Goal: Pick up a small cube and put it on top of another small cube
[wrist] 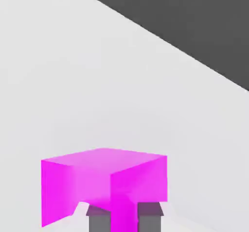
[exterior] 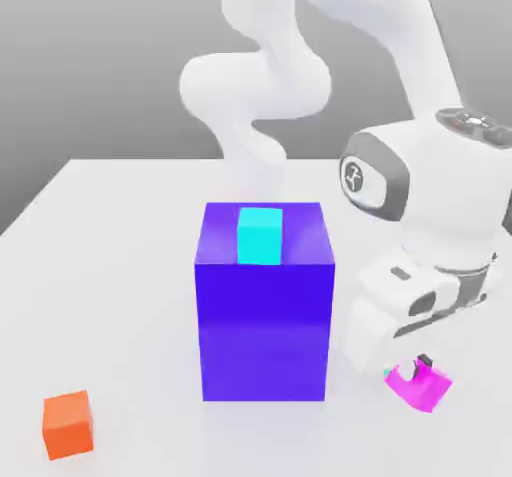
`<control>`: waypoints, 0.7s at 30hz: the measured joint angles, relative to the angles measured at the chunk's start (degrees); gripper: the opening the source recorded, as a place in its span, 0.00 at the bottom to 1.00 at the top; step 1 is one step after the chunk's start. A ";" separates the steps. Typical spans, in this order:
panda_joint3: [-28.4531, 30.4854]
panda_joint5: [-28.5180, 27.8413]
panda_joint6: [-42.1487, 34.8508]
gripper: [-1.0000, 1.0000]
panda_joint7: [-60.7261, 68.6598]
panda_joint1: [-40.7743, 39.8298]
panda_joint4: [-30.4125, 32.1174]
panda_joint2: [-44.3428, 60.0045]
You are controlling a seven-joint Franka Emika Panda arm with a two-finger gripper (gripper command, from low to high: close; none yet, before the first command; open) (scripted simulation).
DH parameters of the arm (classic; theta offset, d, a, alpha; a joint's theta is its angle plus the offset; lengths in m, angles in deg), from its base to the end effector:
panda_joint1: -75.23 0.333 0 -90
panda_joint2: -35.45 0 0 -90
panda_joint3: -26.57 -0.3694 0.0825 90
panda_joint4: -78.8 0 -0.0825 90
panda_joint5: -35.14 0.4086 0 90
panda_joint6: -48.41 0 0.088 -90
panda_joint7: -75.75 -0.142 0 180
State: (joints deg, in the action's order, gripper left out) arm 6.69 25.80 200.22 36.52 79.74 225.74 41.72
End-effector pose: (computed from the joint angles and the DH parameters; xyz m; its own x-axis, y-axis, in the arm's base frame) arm 0.4217 0.1966 0.2226 0.9932 -0.1158 0.0097 -0.1161 -0.9924 0.0403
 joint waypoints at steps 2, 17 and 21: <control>-1.32 2.44 0.41 0.00 5.60 0.87 3.49 -3.47; 2.75 3.79 15.13 1.00 21.68 8.93 16.24 -2.25; 2.75 3.79 15.13 1.00 21.68 9.07 16.24 -2.25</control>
State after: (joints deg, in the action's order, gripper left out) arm 9.43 29.59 215.36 58.20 88.81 241.98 39.46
